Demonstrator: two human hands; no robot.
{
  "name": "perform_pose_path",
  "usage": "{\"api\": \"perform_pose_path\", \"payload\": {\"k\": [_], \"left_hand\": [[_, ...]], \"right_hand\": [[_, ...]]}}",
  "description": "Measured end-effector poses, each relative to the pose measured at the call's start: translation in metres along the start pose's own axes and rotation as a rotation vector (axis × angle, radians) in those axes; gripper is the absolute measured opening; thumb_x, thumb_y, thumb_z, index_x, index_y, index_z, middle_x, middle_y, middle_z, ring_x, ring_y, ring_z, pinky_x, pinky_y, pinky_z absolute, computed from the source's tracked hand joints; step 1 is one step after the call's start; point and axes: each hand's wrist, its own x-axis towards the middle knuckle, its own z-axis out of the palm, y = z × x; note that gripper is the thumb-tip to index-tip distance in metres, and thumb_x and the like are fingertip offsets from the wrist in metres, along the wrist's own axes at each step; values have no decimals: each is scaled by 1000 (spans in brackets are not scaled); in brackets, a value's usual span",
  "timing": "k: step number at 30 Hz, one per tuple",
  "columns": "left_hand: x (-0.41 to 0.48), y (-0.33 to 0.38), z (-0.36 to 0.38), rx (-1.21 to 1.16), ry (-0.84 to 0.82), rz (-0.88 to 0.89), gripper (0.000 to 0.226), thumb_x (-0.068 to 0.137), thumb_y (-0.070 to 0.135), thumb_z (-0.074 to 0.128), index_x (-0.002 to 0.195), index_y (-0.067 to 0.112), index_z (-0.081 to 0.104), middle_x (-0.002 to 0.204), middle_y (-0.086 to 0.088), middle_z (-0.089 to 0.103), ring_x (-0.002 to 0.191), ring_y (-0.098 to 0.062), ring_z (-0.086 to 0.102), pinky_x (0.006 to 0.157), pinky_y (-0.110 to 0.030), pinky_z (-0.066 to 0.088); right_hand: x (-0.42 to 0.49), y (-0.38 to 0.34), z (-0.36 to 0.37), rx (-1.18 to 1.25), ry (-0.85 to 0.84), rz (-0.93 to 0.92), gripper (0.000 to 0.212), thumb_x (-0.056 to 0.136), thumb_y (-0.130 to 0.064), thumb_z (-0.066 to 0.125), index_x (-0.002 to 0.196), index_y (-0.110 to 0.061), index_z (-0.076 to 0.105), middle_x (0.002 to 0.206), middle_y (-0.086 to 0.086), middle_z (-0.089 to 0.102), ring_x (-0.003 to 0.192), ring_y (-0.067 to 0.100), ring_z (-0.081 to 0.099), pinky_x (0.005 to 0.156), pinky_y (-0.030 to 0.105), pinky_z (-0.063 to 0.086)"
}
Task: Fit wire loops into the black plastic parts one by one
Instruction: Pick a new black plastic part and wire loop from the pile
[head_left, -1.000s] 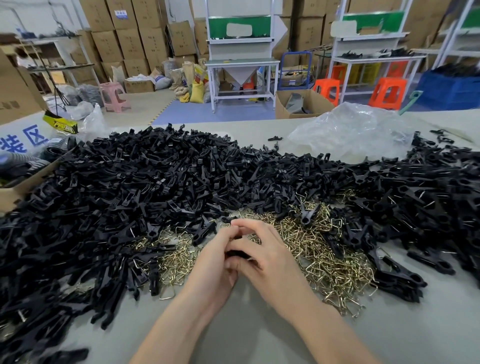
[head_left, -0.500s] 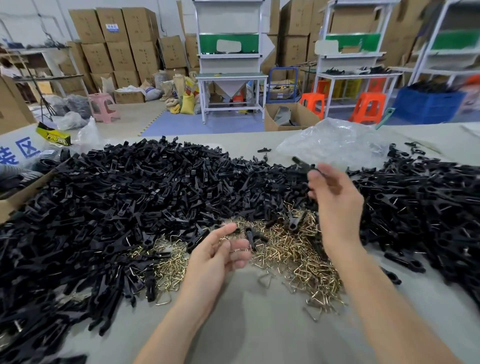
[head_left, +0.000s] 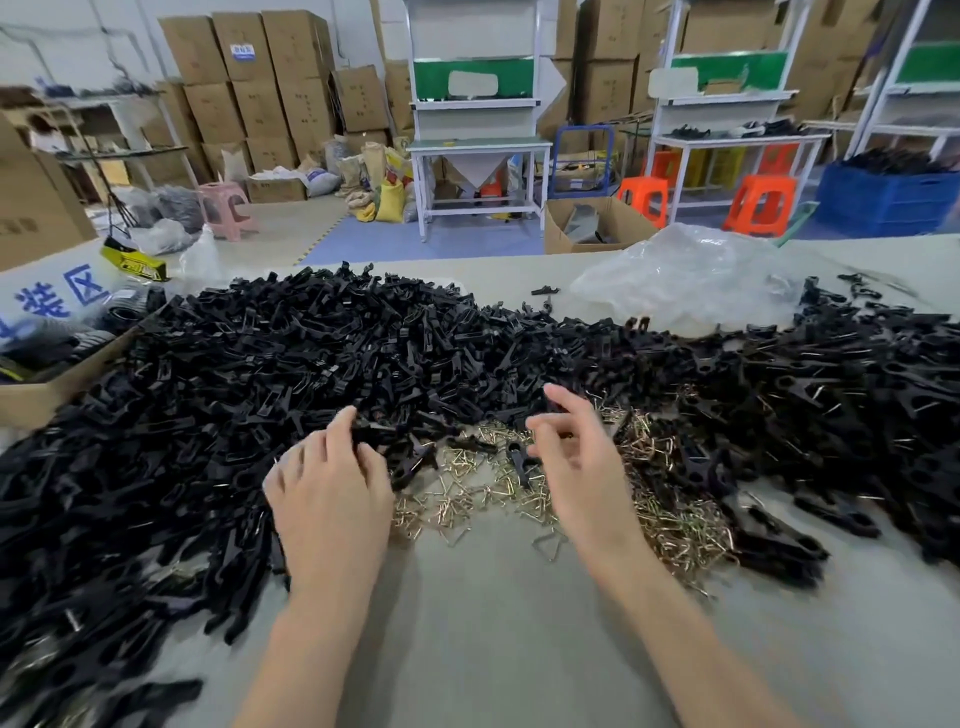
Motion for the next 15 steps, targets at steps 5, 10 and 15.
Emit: {"api": "perform_pose_path", "payload": {"k": [5,10,15], "left_hand": [[4,-20,7,249,-283,-127,49,98,40,53,139,15,57,146,-22,48,141,-37,34,116,-51,22],[9,-17,11,213,-201,-108,26,95,26,63,118,14,68,115,-18,58,113,-40,50,91,-52,40],[10,-18,9,165,-109,-40,16,98,20,59,105,10,68,97,-17,60,93,-40,54,76,-51,43]], "right_hand": [[-4,25,7,-206,-122,-65,40,105,-21,50,138,-44,50,108,-25,63,82,5,64,61,18,50],[0,26,5,-192,-139,-38,37,105,-18,49,134,-41,55,107,-28,62,94,2,64,68,14,48],[0,26,4,-183,-142,-37,37,106,-19,48,133,-43,55,108,-28,62,96,3,65,71,14,49]]}}
